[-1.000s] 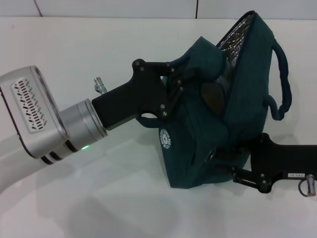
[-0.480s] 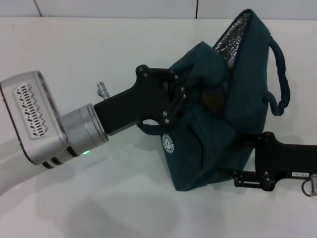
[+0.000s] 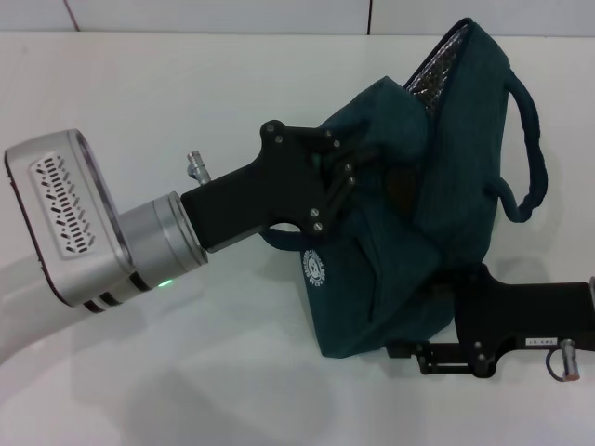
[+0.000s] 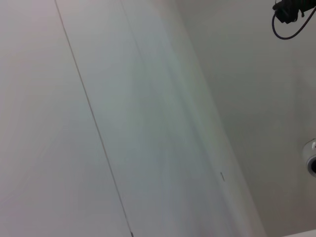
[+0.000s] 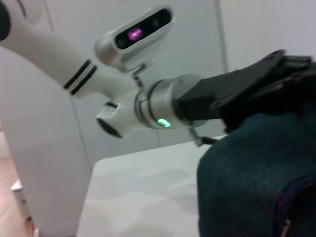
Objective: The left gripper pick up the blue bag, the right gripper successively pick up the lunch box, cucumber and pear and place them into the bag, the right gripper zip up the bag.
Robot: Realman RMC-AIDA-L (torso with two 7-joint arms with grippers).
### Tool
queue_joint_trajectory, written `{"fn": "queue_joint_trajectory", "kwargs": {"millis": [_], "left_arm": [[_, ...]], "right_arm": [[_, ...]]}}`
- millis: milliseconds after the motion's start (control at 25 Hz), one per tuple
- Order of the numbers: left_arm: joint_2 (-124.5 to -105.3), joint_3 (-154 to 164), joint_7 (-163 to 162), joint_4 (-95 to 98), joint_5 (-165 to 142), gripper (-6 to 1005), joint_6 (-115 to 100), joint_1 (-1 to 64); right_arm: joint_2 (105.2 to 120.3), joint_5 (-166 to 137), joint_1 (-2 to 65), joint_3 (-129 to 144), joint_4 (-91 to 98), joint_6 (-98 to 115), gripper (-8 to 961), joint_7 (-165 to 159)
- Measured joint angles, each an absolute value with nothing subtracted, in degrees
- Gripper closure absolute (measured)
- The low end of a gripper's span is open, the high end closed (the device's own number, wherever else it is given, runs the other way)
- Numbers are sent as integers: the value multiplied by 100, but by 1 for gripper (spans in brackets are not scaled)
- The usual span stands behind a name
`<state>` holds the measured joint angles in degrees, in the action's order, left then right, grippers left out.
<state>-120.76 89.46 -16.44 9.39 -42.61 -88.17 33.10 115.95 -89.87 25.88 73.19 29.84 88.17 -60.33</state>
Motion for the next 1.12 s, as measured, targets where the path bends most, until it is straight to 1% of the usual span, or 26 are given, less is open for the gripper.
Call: {"fn": "queue_joint_trajectory", "kwargs": {"millis": [320,680,1120], "left_arm": [[-12076,8974,-1644,941,-4263,934,-8854,3310],[-12076,8973,-1643,941,-4263,934,-8860,3255],[-12076,8973,-1631,947,-4263,933,-8847,3296]], "right_arm": [[11609,-8972,2585,7393,2987,8842,347,-6043],[11550,-8808,2284,6828,2978,8920,357,-6032],[11565,-8858,2369,7054,2954,8960,369,-5989]]}}
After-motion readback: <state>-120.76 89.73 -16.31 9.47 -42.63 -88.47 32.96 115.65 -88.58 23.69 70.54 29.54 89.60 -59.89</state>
